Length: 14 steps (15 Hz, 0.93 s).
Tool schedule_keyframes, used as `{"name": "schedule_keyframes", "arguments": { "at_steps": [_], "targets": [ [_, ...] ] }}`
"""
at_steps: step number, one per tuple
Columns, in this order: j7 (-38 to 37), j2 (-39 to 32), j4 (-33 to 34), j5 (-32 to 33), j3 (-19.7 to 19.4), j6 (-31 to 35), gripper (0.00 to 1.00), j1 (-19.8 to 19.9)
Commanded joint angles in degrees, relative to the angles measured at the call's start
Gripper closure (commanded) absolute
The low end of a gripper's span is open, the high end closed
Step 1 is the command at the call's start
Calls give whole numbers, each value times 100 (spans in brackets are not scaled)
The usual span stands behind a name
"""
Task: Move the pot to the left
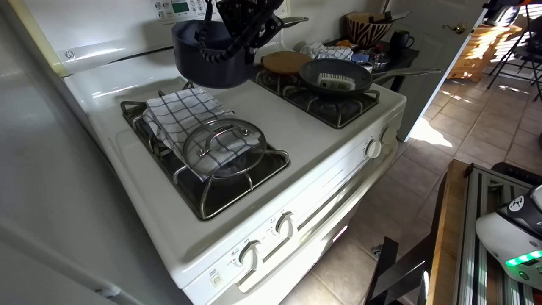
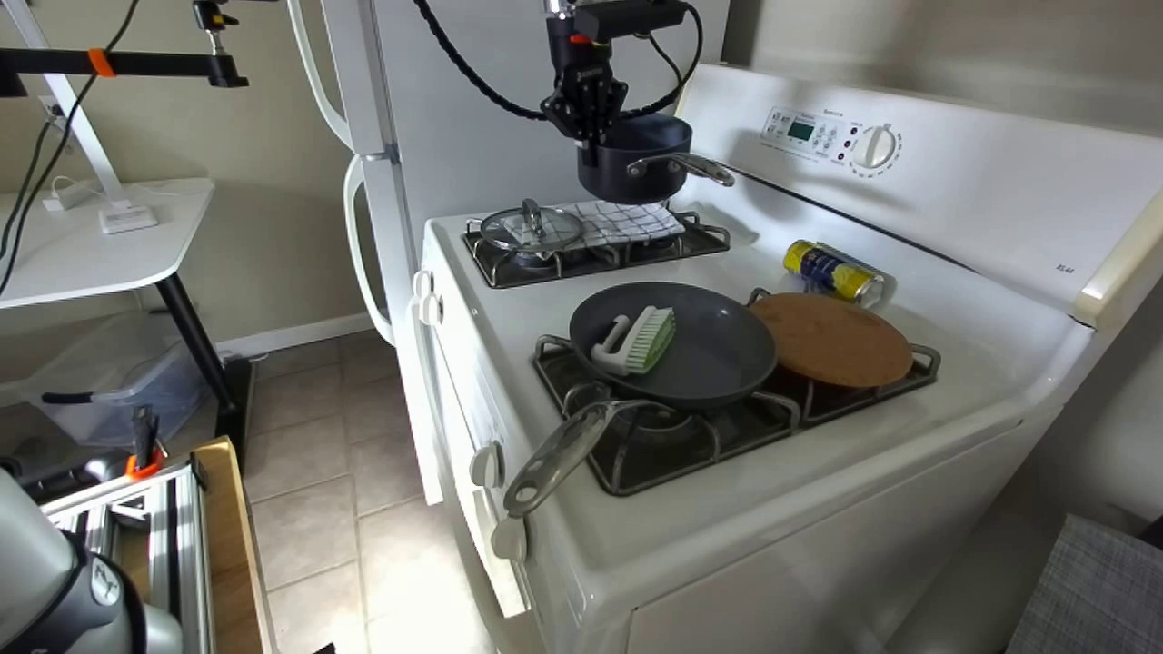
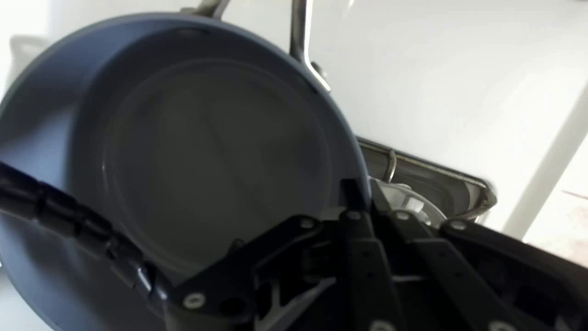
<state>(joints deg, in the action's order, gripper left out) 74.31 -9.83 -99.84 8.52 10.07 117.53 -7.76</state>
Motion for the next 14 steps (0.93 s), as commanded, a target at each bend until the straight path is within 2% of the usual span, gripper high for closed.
{"name": "schedule_keyframes", "arguments": {
  "at_steps": [1,8,14],
  "targets": [
    [101,68,-100,125,64,218,100,-85],
    [320,-432,357,546,53,69,100,-175],
    [189,-969,921,801,60,26,100,-257]
  ]
}}
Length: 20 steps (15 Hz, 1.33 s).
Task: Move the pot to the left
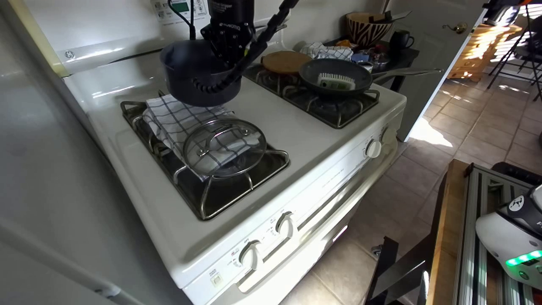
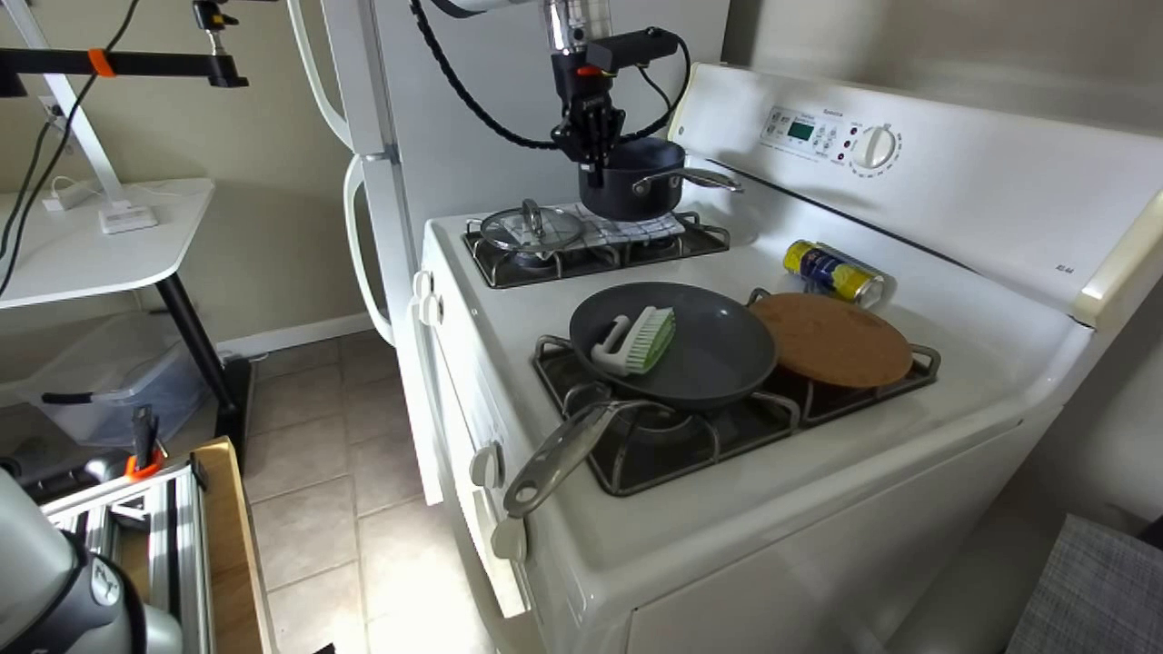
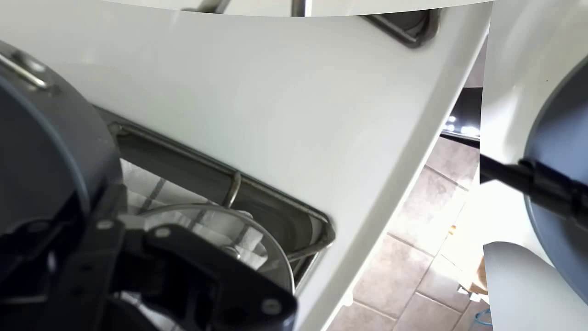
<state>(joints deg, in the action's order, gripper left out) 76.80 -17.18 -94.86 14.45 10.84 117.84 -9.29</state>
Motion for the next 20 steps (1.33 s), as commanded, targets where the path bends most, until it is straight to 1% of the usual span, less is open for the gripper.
{"name": "schedule_keyframes", "arguments": {
  "at_steps": [1,10,20],
  "targets": [
    [-58,-315,513,207,-12,-29,100,-120],
    [-89,-980,1298,218,-32,-283,100,-315],
    [-375,-1509,1894,581,-176,-661,100,-601]
  ]
}}
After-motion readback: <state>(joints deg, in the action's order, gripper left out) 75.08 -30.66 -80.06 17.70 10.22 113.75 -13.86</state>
